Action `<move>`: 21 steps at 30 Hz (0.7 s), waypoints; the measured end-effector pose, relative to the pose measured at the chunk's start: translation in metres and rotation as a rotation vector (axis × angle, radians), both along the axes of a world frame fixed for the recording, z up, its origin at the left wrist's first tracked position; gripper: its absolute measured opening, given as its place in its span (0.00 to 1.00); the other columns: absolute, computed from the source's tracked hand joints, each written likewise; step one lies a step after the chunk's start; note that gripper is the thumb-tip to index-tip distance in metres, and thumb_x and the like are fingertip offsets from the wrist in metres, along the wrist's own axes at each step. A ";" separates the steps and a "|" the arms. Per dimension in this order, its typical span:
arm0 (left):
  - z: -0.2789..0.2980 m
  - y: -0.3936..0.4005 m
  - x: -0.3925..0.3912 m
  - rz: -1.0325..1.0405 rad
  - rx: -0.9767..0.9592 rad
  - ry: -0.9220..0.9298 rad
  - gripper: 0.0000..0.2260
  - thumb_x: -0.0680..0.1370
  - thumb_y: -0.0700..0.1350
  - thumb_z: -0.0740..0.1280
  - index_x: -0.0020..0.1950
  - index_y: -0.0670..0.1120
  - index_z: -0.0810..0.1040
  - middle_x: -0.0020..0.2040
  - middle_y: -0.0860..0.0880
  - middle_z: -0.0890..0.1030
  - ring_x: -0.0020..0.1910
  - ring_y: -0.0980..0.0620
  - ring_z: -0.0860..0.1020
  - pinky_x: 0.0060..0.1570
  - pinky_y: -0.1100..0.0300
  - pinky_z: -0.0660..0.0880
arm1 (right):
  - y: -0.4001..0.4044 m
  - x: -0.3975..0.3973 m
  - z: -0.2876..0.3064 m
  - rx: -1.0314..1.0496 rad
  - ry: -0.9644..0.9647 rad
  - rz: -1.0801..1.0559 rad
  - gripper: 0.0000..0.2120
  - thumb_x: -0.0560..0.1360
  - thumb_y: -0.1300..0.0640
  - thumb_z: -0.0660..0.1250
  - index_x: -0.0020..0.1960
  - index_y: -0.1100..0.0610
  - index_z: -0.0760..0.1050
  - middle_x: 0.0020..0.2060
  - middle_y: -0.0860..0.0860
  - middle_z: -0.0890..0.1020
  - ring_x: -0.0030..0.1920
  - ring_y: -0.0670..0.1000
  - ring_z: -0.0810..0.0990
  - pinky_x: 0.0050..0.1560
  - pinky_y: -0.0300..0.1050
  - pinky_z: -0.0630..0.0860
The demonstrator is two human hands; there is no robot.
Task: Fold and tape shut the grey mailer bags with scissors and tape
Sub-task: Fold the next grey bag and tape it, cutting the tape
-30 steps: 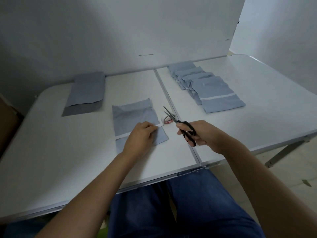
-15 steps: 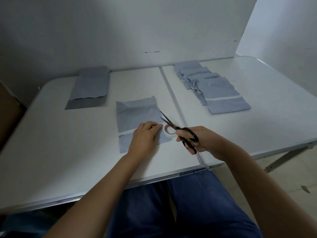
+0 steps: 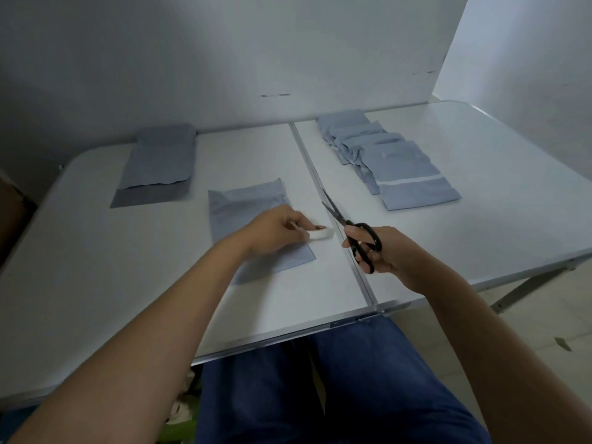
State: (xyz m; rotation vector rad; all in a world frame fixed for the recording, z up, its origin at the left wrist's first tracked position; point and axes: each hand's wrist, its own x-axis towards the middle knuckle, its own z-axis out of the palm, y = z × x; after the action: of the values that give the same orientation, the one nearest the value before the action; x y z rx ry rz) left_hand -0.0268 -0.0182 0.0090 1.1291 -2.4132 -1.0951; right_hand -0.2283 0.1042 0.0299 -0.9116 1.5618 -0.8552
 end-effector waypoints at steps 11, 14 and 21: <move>0.017 -0.030 -0.014 0.150 0.383 0.068 0.08 0.79 0.39 0.66 0.56 0.41 0.81 0.46 0.47 0.81 0.41 0.57 0.76 0.47 0.65 0.74 | 0.019 -0.026 0.006 0.056 0.157 0.407 0.18 0.75 0.46 0.67 0.50 0.62 0.80 0.28 0.52 0.74 0.27 0.48 0.70 0.29 0.37 0.64; 0.017 -0.031 -0.017 0.176 0.368 0.059 0.08 0.79 0.40 0.66 0.56 0.41 0.81 0.46 0.46 0.80 0.40 0.57 0.75 0.44 0.66 0.74 | 0.012 -0.018 -0.003 0.098 0.264 0.385 0.18 0.74 0.43 0.68 0.47 0.59 0.81 0.29 0.54 0.76 0.27 0.48 0.71 0.30 0.38 0.63; 0.019 -0.034 -0.023 0.240 0.418 0.068 0.06 0.78 0.39 0.67 0.52 0.43 0.82 0.46 0.46 0.81 0.40 0.55 0.76 0.47 0.63 0.75 | -0.007 0.003 -0.017 0.095 0.271 0.265 0.17 0.72 0.45 0.71 0.47 0.59 0.81 0.25 0.49 0.78 0.24 0.46 0.74 0.26 0.35 0.70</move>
State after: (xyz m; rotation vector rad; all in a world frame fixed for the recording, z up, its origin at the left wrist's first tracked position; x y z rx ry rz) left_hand -0.0502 -0.0524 0.0280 1.4329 -1.9820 -1.5658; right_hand -0.2254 0.0976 0.0125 -1.1709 1.6490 -0.4799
